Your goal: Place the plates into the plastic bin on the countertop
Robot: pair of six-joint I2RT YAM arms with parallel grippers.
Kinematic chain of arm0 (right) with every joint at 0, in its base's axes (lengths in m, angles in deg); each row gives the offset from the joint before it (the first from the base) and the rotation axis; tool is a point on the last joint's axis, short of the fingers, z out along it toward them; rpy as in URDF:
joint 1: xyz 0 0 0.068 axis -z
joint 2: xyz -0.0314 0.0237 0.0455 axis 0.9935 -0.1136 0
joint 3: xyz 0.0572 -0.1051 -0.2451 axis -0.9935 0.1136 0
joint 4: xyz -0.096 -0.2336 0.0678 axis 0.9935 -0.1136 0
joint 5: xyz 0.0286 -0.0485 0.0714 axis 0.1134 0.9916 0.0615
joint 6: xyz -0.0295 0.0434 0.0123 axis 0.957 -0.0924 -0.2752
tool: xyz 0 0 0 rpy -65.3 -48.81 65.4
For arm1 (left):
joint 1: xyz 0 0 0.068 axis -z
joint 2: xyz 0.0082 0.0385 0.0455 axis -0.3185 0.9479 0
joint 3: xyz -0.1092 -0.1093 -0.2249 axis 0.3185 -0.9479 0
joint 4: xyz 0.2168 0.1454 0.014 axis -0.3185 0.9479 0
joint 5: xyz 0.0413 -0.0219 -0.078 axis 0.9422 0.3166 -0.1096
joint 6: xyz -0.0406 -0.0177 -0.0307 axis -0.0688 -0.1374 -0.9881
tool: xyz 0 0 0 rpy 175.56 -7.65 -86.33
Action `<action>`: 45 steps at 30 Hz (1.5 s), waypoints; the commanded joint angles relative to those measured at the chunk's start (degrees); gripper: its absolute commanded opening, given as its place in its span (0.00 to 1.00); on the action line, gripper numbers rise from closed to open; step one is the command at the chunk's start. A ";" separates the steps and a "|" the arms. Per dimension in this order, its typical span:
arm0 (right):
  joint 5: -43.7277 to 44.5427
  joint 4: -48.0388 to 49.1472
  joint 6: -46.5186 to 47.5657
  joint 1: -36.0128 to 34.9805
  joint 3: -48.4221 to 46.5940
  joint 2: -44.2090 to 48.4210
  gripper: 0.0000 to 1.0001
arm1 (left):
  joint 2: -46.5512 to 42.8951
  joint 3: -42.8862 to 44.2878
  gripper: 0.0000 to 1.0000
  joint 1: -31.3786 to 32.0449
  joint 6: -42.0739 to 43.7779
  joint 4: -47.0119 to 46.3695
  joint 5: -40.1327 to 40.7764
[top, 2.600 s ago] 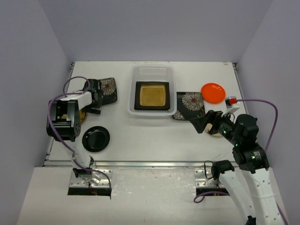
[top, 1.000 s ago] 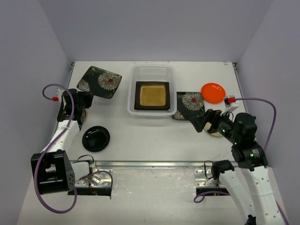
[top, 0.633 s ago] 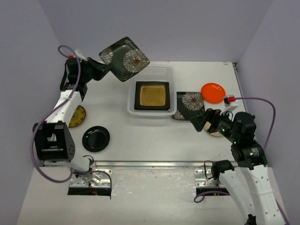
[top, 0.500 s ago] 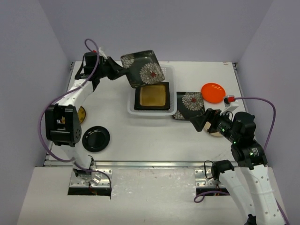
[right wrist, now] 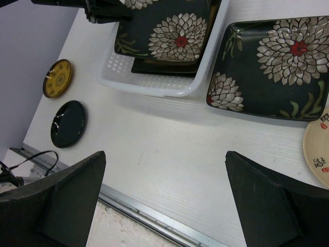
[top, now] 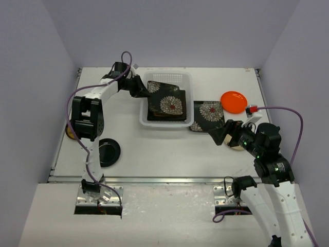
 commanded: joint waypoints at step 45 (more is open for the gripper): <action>21.72 41.99 -50.85 -0.41 41.50 -6.85 0.99 | -66.80 -34.00 1.00 7.66 0.65 0.74 38.42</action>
